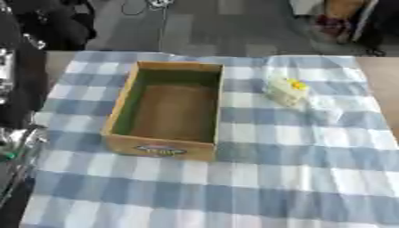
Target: Pick up objects on the table and place them in the box.
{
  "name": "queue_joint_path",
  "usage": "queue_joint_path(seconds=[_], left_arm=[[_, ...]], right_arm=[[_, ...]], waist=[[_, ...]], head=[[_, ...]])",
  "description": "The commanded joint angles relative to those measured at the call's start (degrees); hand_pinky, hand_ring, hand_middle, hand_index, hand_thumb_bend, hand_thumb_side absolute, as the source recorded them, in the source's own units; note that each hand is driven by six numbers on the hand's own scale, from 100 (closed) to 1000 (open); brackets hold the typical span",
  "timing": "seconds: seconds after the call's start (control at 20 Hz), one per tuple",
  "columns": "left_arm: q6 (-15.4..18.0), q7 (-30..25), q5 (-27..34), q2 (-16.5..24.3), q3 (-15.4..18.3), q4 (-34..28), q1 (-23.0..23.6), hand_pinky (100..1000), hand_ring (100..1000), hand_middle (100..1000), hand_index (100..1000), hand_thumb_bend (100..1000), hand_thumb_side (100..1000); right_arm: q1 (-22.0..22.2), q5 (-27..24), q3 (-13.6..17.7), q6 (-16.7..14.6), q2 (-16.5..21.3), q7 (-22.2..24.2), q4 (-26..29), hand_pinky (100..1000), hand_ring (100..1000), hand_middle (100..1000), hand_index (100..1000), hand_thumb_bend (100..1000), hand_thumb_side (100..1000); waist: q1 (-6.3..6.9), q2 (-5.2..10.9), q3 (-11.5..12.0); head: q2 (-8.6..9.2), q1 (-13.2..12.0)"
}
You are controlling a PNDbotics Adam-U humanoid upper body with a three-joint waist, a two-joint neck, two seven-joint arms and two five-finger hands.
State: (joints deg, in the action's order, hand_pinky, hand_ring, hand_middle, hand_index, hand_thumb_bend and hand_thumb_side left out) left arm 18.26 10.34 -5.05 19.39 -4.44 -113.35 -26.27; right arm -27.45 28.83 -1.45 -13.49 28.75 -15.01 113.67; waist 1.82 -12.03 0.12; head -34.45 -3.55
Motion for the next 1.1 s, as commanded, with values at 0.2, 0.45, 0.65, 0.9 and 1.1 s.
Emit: queue_joint_path(seconds=[0.2, 0.45, 0.65, 0.9, 1.1], left_arm=[[0.1, 0.02, 0.14, 0.88, 0.59, -1.25, -0.44, 556, 431, 573, 708, 373, 829], [0.09, -0.02, 0.18, 0.87, 0.62, -1.25, -0.43, 557, 432, 573, 708, 373, 829], [0.09, 0.2, 0.22, 0.73, 0.82, -1.25, -0.43, 557, 433, 573, 708, 374, 826], [-0.02, 0.12, 0.35, 0.79, 0.64, -1.25, -0.13, 557, 432, 573, 708, 374, 826], [-0.17, -0.3, 0.58, 1.01, 0.25, -1.25, 0.21, 557, 431, 572, 709, 375, 827]], right_arm=[[-0.2, -0.35, 0.38, 0.47, 1.07, -0.02, 0.93, 574, 516, 548, 700, 100, 1000], [-0.17, -0.43, 0.34, 0.8, 1.06, 0.09, 0.93, 573, 514, 550, 709, 102, 1000], [0.24, -1.14, 0.09, 1.81, 1.39, 0.15, 0.93, 568, 508, 558, 757, 136, 1000], [-0.19, -0.7, 0.12, 6.07, 4.83, 3.19, 0.93, 574, 519, 593, 786, 171, 1000], [-1.24, -1.92, -0.61, 11.87, 9.88, 6.86, 0.93, 577, 530, 666, 808, 222, 1000]], waist=[[-0.09, 0.85, 0.07], [-0.08, 0.86, 0.13], [-0.08, 1.02, 0.95], [-0.55, 1.69, 1.58], [-0.94, 2.03, 1.91]], head=[[0.24, -0.52], [0.19, -0.56], [0.48, -1.43], [-1.4, 1.19], [-2.37, 4.16]])
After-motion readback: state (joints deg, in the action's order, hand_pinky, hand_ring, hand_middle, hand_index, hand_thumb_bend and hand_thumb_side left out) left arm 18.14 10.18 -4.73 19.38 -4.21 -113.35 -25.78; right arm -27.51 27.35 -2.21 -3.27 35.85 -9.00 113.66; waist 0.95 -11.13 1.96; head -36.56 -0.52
